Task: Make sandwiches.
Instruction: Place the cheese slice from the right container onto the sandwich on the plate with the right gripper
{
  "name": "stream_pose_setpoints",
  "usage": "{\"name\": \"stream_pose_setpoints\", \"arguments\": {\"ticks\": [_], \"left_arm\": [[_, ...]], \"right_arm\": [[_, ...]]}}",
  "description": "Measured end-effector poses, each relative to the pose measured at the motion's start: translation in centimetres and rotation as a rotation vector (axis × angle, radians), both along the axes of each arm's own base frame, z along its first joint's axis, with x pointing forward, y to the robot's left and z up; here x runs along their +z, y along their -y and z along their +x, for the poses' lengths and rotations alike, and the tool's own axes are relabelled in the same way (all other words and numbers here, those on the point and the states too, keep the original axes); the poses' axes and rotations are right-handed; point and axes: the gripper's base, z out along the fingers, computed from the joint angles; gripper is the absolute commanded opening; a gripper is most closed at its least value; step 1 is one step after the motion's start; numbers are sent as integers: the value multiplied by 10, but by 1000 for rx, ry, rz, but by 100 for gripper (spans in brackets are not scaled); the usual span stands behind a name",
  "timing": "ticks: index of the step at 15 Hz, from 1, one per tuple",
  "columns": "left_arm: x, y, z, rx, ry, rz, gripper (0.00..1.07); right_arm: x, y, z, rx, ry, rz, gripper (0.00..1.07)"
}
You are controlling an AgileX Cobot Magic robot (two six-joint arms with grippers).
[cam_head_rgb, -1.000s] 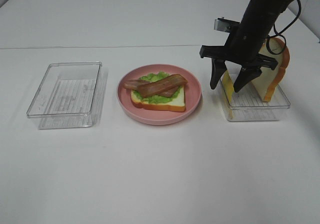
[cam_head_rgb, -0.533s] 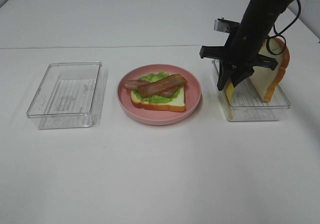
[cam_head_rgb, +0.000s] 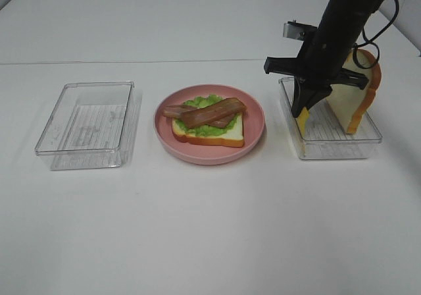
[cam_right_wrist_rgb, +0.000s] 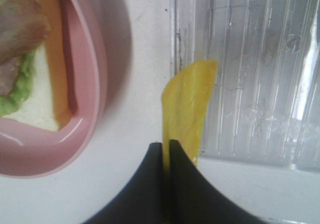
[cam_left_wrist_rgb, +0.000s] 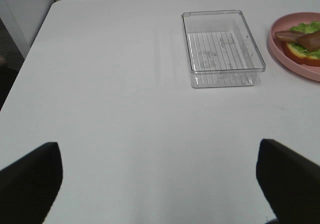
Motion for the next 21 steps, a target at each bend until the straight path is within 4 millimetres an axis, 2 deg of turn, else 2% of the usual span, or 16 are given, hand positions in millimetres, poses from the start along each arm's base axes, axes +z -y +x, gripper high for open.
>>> {"name": "stream_pose_setpoints", "arguments": {"ticks": [1,4,5,7,8,9,12,13,14,15,17,21], "left_arm": [[0,0,0,0,0,0,98],[0,0,0,0,0,0,98],[0,0,0,0,0,0,98],[0,0,0,0,0,0,98],[0,0,0,0,0,0,98],[0,0,0,0,0,0,98],[0,0,0,0,0,0,98],[0,0,0,0,0,0,98],[0,0,0,0,0,0,98],[0,0,0,0,0,0,98],[0,0,0,0,0,0,98],[0,0,0,0,0,0,98]], "right_arm": [[15,0,-2,-1,34,10,0],[84,-4,-12,-34,212,122,0],[89,-6,-12,-43,230,155,0],[103,-25,-12,-40,272,363,0],[106,-39,-13,-17,283,461,0],[107,-64,-14,19,291,604,0],[91,-90,-12,31,261,711,0],[59,-104,-6,4,193,740,0],[40,-106,-2,-14,158,736,0],[34,-107,-1,-19,147,732,0],[7,-107,4,-53,118,709,0],[-21,-108,9,-90,86,693,0]]}}
